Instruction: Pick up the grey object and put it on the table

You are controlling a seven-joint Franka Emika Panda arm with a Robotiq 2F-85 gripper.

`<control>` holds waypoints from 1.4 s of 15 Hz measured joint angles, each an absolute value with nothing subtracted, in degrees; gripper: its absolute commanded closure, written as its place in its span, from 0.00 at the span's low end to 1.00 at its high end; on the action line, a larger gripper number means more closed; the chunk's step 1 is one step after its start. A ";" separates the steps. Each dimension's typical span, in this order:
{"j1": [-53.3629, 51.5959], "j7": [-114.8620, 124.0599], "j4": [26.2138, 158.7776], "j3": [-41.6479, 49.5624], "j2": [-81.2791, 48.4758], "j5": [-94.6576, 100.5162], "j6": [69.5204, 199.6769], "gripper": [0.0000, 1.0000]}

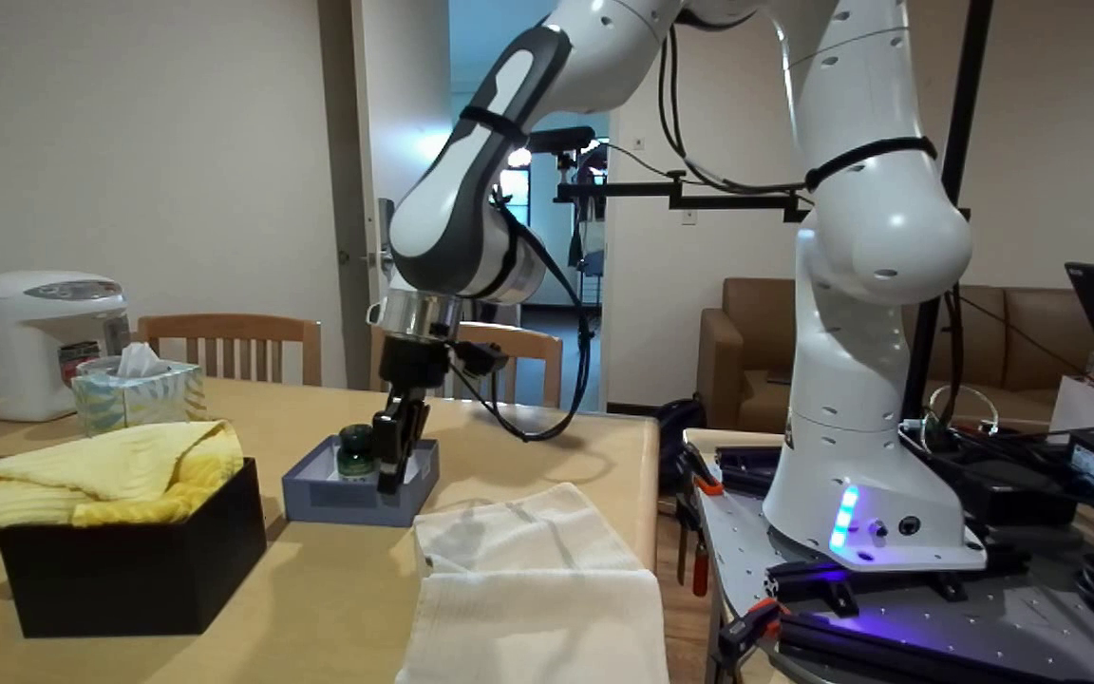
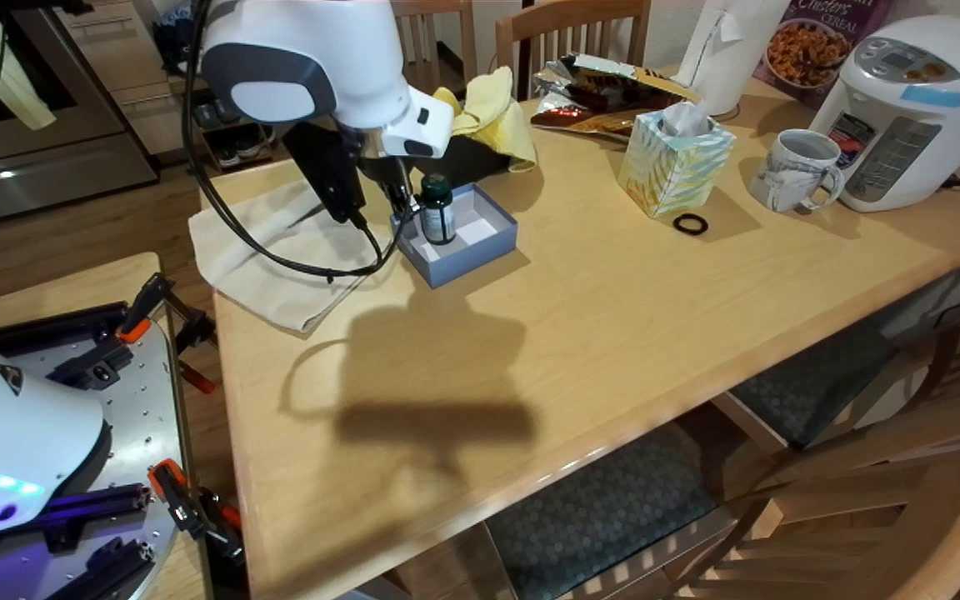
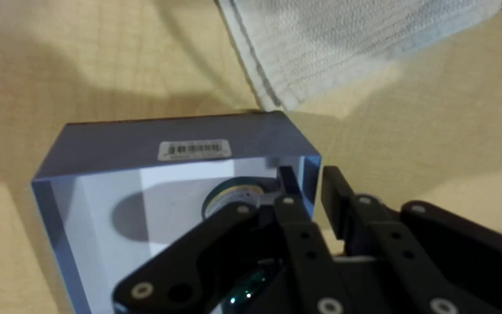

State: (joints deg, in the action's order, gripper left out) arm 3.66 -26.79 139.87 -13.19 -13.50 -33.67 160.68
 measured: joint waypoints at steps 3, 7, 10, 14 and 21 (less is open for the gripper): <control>3.67 -27.07 139.24 -13.90 -14.05 -33.69 160.89 0.29; 3.57 -31.62 138.68 -15.58 -12.60 -33.33 162.88 0.03; 2.53 -33.26 138.79 -15.85 -7.19 -28.32 160.01 0.00; -0.92 -32.30 138.47 -13.22 3.02 -16.62 143.66 0.00; -6.95 -33.16 132.73 -9.56 8.03 -5.67 116.35 0.00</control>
State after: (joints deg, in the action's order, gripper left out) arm -6.95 -33.16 132.73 -9.56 8.03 -5.67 116.35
